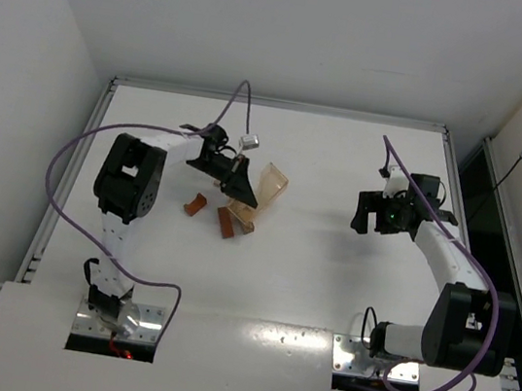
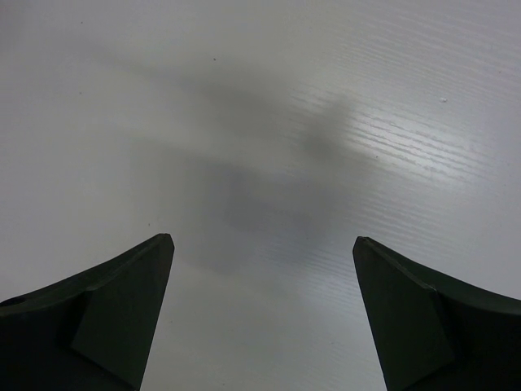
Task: Build the wood block tower
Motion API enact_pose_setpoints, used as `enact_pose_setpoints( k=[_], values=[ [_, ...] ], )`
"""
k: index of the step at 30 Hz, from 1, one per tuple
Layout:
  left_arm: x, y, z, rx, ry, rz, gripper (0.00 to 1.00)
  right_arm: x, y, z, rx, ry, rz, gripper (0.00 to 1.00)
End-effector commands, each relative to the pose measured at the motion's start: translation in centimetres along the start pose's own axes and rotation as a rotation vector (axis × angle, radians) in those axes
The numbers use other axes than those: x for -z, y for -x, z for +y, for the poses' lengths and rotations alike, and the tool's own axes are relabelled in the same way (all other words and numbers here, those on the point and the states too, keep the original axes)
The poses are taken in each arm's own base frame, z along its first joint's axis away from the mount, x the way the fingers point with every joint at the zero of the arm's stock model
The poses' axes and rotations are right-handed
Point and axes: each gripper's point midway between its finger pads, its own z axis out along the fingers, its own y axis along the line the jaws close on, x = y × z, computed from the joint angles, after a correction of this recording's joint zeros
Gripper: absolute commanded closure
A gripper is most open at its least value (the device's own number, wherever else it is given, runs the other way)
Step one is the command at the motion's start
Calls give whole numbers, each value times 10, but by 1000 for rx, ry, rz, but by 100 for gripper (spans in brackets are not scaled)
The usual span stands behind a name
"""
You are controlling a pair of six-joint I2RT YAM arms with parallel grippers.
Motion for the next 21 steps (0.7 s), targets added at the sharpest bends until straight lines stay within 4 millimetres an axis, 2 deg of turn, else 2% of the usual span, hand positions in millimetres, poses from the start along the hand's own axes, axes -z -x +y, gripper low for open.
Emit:
enact_pose_setpoints(
  k=[1, 2, 4, 5, 7, 8, 10, 11, 12, 13, 14, 15, 17, 18, 19, 21],
  values=[
    [5, -1, -29, -5, -175, -64, 100, 1, 19, 3, 15, 22, -55, 11],
    [-24, -27, -37, 19, -207, 22, 100, 3, 22, 3, 15, 22, -56, 11],
    [-45, -45, -60, -11, -237, 96, 100, 3, 22, 3, 15, 22, -56, 11],
    [-53, -50, -78, -46, -253, 128, 100, 3, 22, 3, 15, 22, -56, 11],
    [-46, -37, -83, -90, -248, 105, 100, 3, 22, 3, 15, 22, -56, 11],
    [-25, -13, -74, -95, -218, 36, 100, 3, 22, 3, 15, 22, -56, 11],
    [3, 6, -54, -61, -180, -52, 100, 3, 22, 3, 15, 22, -56, 11],
    [19, 19, -37, -28, -159, -102, 100, 3, 22, 3, 15, 22, -56, 11],
    [19, 18, -33, -16, -159, -102, 100, 3, 22, 3, 15, 22, -56, 11],
    [9, 12, -34, -15, -170, -77, 100, 3, 22, 3, 15, 22, -56, 11],
    [-17, -12, -41, 26, -198, -3, 100, 1, 20, 3, 12, 23, -48, 11],
    [-30, -21, -57, -15, -217, 41, 100, 1, 20, 3, 12, 23, -47, 11],
    [-48, -41, -73, -32, -244, 108, 100, 2, 24, 3, 15, 22, -56, 11],
    [-52, -46, -76, -45, -250, 121, 100, 2, 24, 3, 15, 22, -56, 11],
    [-45, -42, -77, -55, -243, 101, 100, 2, 24, 3, 15, 22, -56, 11],
    [-28, -28, -57, -8, -217, 44, 100, 2, 20, 3, 14, 23, -52, 11]
  ],
)
